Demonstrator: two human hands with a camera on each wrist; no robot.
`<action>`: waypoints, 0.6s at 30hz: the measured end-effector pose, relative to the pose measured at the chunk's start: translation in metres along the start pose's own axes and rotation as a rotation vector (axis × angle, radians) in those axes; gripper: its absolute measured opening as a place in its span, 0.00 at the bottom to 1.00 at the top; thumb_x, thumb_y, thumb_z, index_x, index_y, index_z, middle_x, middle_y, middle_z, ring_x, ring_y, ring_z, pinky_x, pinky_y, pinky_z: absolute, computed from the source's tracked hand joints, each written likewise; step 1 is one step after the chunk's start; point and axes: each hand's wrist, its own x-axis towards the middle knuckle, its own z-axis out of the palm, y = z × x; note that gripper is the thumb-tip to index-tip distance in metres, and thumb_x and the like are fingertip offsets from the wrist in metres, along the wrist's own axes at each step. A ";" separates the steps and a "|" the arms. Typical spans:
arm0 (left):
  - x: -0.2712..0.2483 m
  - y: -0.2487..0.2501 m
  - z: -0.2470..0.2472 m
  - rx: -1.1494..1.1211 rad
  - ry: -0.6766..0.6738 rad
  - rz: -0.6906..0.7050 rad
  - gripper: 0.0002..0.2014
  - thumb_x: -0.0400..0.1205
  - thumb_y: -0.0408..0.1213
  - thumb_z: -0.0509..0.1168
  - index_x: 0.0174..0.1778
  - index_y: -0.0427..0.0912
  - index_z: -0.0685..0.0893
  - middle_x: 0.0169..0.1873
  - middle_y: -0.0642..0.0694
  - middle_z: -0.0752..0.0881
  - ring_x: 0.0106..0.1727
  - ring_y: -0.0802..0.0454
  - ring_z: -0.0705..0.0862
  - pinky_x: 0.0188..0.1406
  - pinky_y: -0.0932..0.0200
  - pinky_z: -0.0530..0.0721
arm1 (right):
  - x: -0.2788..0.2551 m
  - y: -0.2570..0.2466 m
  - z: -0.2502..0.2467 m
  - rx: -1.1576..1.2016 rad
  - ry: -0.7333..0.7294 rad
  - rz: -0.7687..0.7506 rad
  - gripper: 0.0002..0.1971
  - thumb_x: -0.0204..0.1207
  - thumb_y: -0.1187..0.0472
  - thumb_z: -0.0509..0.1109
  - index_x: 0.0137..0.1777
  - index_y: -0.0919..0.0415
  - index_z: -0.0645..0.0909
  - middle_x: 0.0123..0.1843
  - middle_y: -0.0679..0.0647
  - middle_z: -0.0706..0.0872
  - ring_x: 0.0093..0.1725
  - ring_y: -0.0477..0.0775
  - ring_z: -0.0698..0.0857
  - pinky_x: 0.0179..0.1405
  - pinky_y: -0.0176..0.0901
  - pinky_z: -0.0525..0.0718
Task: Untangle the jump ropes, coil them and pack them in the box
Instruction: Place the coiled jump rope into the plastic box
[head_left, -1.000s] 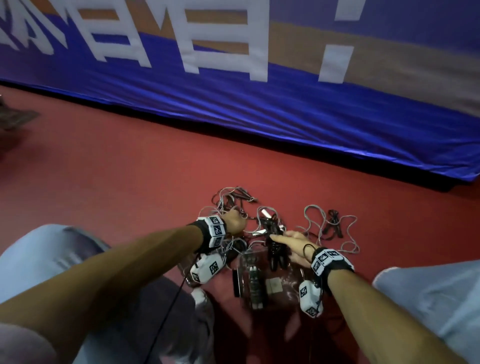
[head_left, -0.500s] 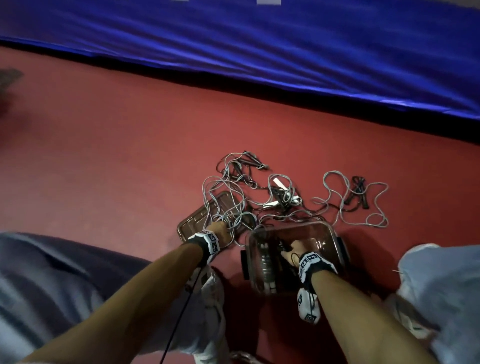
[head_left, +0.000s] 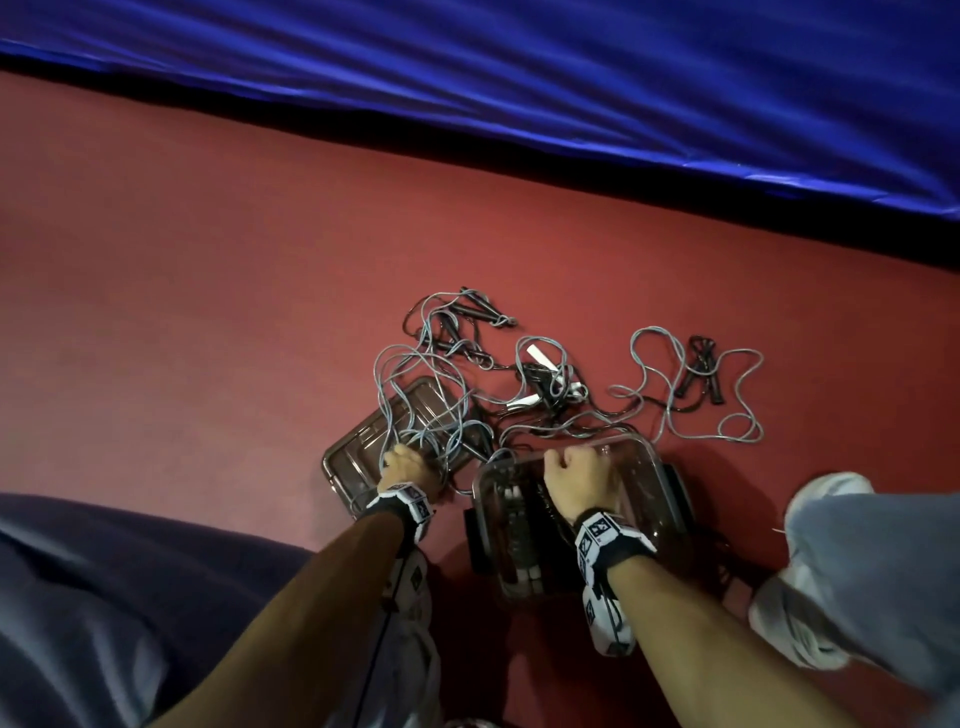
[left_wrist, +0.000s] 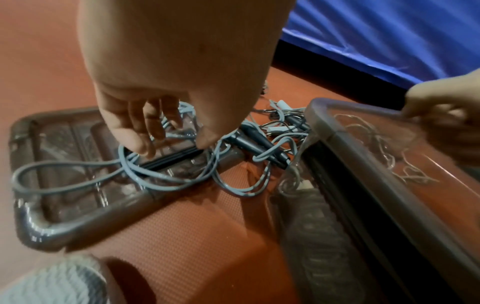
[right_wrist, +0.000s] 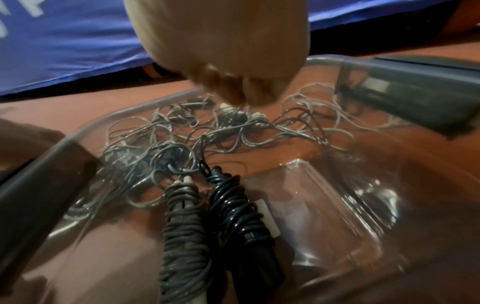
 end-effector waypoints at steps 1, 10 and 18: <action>0.002 -0.001 0.005 -0.027 0.059 0.020 0.14 0.89 0.46 0.55 0.50 0.36 0.71 0.40 0.47 0.70 0.48 0.50 0.79 0.48 0.58 0.73 | -0.002 -0.002 0.000 0.020 0.023 -0.029 0.22 0.77 0.51 0.67 0.24 0.59 0.67 0.30 0.64 0.84 0.34 0.68 0.83 0.35 0.51 0.76; 0.069 -0.025 0.019 -0.189 0.170 0.145 0.26 0.79 0.48 0.71 0.69 0.36 0.78 0.58 0.39 0.86 0.62 0.40 0.82 0.63 0.52 0.81 | 0.001 -0.032 0.003 0.200 0.103 -0.192 0.23 0.75 0.55 0.71 0.23 0.58 0.64 0.19 0.51 0.68 0.24 0.61 0.70 0.24 0.47 0.65; 0.045 -0.008 -0.016 -0.219 0.064 0.123 0.20 0.83 0.55 0.67 0.48 0.39 0.87 0.44 0.39 0.91 0.47 0.39 0.89 0.46 0.53 0.87 | -0.001 -0.041 0.005 0.308 0.075 -0.210 0.23 0.76 0.61 0.72 0.24 0.67 0.67 0.23 0.64 0.71 0.25 0.57 0.63 0.27 0.54 0.60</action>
